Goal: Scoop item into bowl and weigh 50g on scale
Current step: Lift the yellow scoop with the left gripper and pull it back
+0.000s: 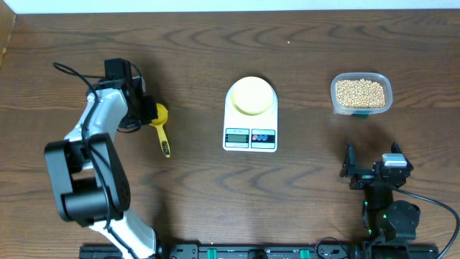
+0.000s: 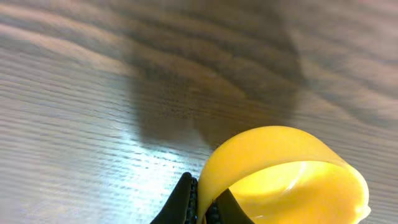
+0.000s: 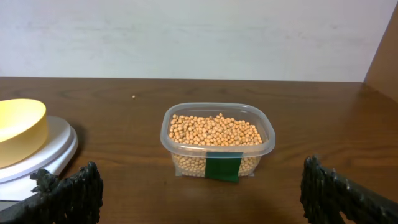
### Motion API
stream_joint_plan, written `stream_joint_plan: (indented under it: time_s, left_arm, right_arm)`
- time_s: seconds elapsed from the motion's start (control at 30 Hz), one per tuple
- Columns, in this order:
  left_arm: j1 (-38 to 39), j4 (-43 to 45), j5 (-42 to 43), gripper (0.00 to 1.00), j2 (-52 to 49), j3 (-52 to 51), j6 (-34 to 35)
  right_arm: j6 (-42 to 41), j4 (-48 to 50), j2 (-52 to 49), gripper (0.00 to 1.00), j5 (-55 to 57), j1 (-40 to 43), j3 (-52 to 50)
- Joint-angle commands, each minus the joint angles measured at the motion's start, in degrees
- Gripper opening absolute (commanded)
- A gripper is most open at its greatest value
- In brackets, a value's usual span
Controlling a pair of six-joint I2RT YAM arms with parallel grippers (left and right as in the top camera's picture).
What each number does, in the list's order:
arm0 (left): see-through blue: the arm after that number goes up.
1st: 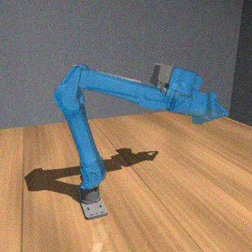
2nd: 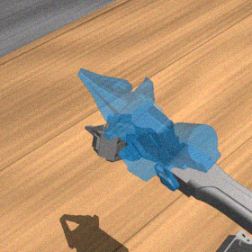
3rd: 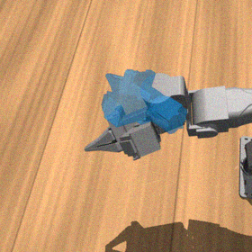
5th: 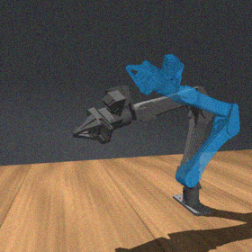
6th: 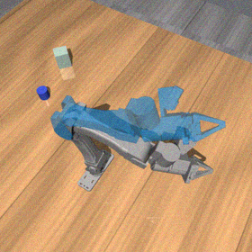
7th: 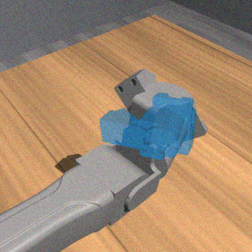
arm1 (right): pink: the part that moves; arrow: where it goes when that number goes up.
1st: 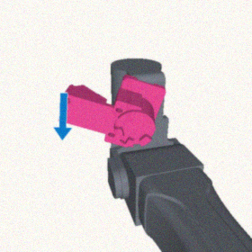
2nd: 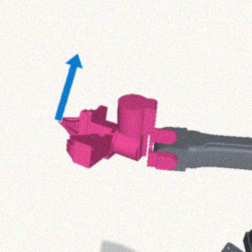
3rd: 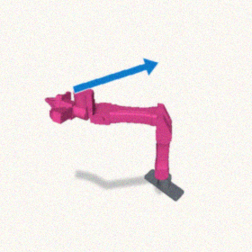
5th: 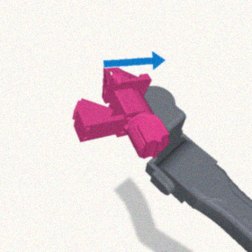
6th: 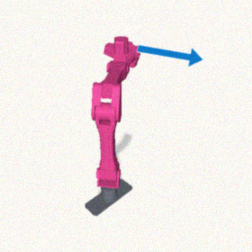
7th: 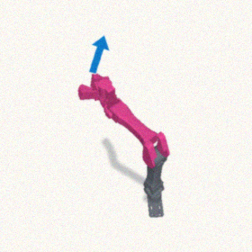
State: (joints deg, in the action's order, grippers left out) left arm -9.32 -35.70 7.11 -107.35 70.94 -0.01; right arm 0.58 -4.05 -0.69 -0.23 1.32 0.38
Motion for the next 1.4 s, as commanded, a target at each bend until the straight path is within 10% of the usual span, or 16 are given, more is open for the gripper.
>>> stream_joint_plan:
  time_s: [0.0,1.37]
  left_arm:
    - [-0.3,0.2,-0.7,0.08,5.1,0.2,-0.1]
    - [-0.2,9.0,-0.7,0.08,21.3,0.2,33.6]
  right_arm:
    - [-0.7,-0.3,0.4,0.99,0.1,0.3,-0.1]
    - [-0.7,-0.3,0.4,0.99,0.1,0.3,-0.1]
